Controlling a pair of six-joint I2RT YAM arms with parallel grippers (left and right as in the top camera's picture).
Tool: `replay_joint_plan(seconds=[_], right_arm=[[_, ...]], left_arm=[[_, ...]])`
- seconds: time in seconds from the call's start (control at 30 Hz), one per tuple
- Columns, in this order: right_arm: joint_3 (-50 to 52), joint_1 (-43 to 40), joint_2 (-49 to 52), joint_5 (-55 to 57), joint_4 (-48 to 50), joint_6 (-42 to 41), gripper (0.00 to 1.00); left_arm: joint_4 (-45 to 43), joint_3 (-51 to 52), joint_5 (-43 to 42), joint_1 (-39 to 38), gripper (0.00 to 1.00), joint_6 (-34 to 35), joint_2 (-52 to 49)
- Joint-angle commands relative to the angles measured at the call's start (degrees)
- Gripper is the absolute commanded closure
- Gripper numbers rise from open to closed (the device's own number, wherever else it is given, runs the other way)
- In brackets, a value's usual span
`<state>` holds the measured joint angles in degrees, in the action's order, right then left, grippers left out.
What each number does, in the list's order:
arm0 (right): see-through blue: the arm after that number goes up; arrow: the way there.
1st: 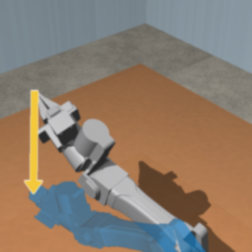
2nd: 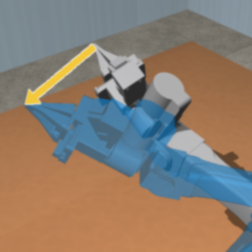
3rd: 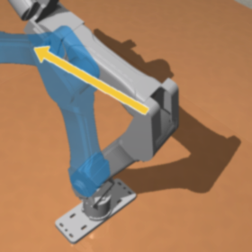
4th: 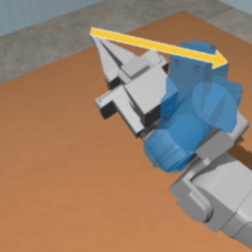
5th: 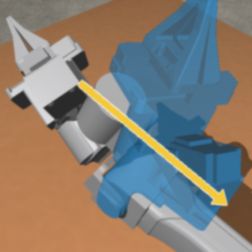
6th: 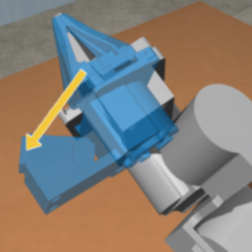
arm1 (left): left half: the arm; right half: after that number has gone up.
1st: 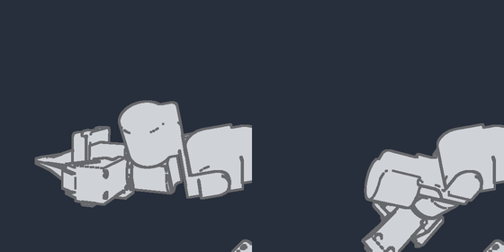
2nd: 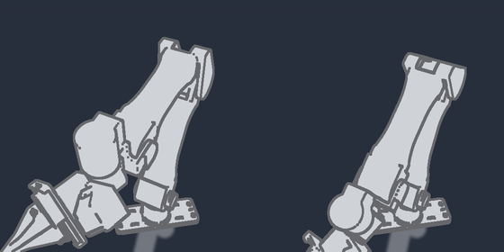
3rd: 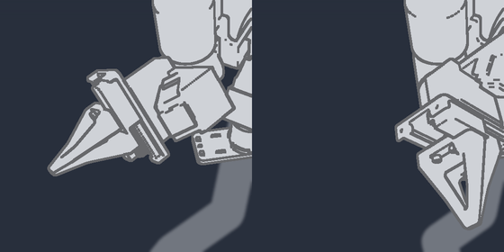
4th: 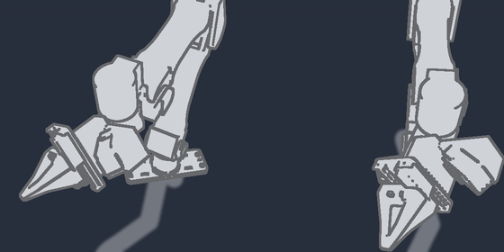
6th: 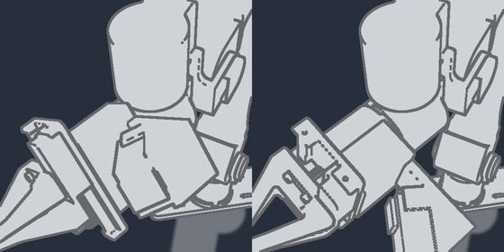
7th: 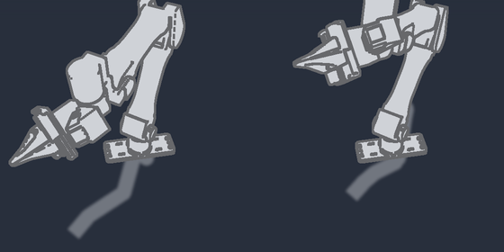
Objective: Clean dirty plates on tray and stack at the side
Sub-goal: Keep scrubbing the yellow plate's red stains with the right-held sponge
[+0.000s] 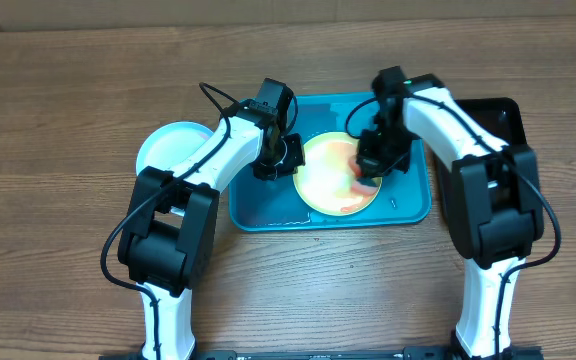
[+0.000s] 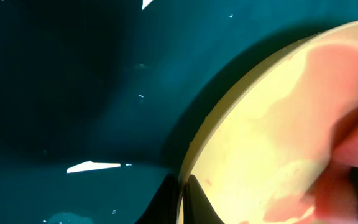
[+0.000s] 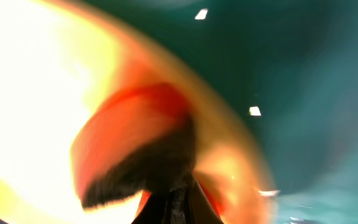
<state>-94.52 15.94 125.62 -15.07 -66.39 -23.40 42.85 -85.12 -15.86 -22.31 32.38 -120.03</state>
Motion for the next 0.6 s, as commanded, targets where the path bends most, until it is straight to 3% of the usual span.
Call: replay_joint_plan(seconds=[0.0, 0.23, 0.57], right_arm=[[0.70, 5.29, 0.46, -4.55, 2.99, 0.68, 0.96], [0.70, 9.55, 0.50, -4.85, 10.40, -5.42, 0.96], [0.70, 9.57, 0.50, -5.05, 2.43, -6.67, 0.96]], left_arm=[[0.20, -0.33, 1.44, 0.55, 0.96, -0.76, 0.04], [0.22, -0.33, 1.44, 0.55, 0.96, -0.76, 0.04], [0.22, -0.33, 1.42, 0.55, 0.96, -0.72, 0.04]])
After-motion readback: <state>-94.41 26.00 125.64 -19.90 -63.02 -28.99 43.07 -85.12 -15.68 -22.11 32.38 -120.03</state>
